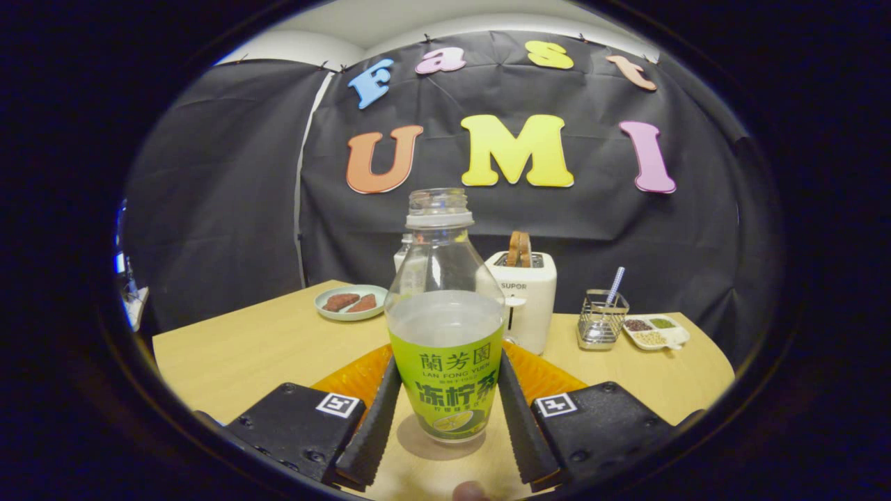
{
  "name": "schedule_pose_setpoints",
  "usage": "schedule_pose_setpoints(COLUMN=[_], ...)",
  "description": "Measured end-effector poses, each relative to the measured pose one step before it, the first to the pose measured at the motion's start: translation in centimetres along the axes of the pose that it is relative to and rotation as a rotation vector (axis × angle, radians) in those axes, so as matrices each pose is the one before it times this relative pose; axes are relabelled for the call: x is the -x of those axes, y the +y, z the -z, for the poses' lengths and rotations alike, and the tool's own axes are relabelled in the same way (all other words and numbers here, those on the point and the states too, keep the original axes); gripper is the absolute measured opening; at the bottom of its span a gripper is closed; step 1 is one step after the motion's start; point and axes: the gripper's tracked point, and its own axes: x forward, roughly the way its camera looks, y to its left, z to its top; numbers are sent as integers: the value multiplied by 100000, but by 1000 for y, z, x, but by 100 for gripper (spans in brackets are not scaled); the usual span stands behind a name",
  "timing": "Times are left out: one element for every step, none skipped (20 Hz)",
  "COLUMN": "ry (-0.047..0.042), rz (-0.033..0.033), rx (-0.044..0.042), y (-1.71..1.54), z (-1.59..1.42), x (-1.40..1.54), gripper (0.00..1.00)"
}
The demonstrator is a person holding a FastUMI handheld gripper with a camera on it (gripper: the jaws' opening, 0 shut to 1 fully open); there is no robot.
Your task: Take the bottle from table, then pour the juice into the cup, finally place the bottle on the coaster
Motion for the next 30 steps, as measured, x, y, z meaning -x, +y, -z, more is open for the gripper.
schedule_pose_setpoints(ry=[577, 511, 599, 756, 539, 559, 696, 590, 219, -85, 18, 5, 119, 396, -391, -14, 99, 196, 435, 439, 723, 518, 364, 154, -125, 4, 284, 13, -485, -823], rz=[-457, -434, -120, -317, -91, 299, 210, 150, 216, 357, 355, 82, 50, -242, -92, 112, 26, -49, -136, -96, 176, 245, 166, 322, 344, -33, -118, 112, 691, 761], rx=[90, 102, 7, -454, -200, 101, 16, -271, -403, -490, -173, -140, -246, -477, -274, 31, 176, 187, -269, -358, -244, -313, -575, -594, -526, -309, -448, -90, 356, 442], y=[236, 190, 165, 140, 137, -73, -61, -112, -101, -99, -156, -9, -8, 32, 45, 1, -91, 38, 114, -28, -77, -61, -48, 88, -1, 13, 222, 184, 68, 63], z=[279, 391, 348, 509, 385, 380, 333, 393, 161, 54, 111, 70, 47, 124, -78, -51, 27, -32, 32, 130, 120, 203, 39, -1, -84, -102, -58, -62, -217, -237], x=[-240, -300, -218, -246, -248, -197, -284, -180, -177, -88, -117, 7, -162, -47, 39, -42, -32, 11, -2, 3, -57, 13, 78, 170, 174, 324, 385, 531, 636, 728], gripper=[77, 78, 78, 78, 78, 78, 79, 79, 79, 80, 80, 80, 80, 80, 81, 82, 83, 86, 89, 92, 95, 98, 100, 100, 100, 100, 100, 100, 100, 100])
